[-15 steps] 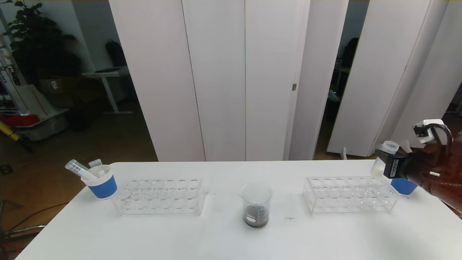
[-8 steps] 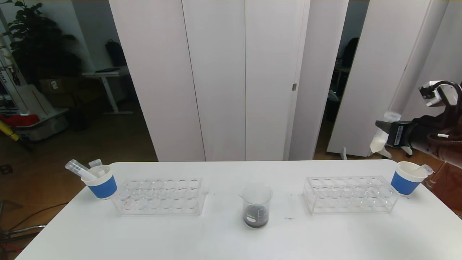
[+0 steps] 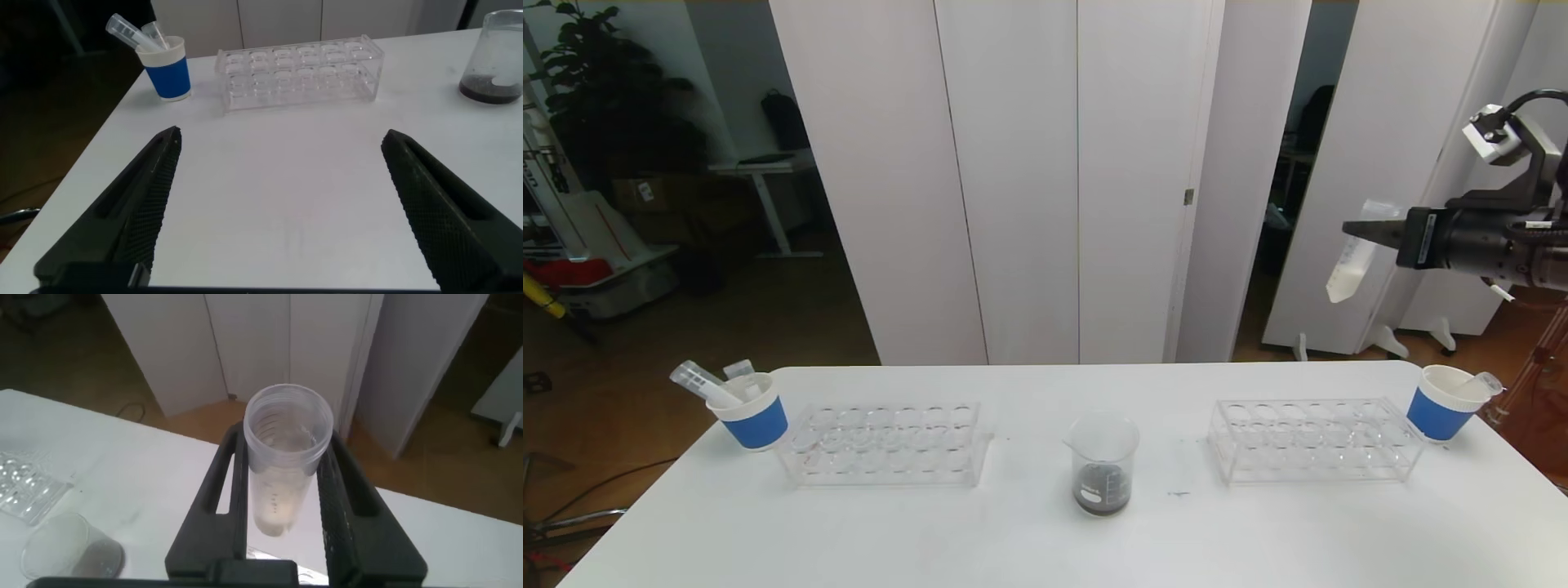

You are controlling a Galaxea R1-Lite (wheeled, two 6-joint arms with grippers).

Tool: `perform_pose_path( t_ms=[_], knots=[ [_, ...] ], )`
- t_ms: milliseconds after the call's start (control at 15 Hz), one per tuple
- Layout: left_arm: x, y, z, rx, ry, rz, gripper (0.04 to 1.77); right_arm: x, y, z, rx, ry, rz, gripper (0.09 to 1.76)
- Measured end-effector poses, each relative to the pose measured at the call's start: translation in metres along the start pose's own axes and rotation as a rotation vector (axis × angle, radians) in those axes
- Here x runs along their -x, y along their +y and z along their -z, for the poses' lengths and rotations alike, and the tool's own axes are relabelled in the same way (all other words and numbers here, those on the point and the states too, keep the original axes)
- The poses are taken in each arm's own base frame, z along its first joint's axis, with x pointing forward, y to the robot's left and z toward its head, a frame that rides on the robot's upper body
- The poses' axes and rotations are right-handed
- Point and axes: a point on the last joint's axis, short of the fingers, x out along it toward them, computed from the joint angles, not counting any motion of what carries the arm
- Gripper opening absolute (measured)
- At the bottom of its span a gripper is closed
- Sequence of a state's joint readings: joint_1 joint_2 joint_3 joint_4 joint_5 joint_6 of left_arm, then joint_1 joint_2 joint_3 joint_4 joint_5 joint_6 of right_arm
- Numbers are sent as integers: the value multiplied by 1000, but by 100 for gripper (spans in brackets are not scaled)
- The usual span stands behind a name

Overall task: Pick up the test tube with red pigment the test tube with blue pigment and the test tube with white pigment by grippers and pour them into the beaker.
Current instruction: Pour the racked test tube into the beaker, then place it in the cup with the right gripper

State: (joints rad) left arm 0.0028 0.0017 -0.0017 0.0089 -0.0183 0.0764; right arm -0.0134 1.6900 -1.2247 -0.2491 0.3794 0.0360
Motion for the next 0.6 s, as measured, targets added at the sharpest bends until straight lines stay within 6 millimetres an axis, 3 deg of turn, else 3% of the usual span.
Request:
perform_pose_path(
  t_ms=[400,600],
  knots=[
    [0,0,0,0,0,0,175,-23,2,-4,88,-57,-187,58],
    [0,0,0,0,0,0,175,-35,11,5,190,-55,-228,58]
  ],
)
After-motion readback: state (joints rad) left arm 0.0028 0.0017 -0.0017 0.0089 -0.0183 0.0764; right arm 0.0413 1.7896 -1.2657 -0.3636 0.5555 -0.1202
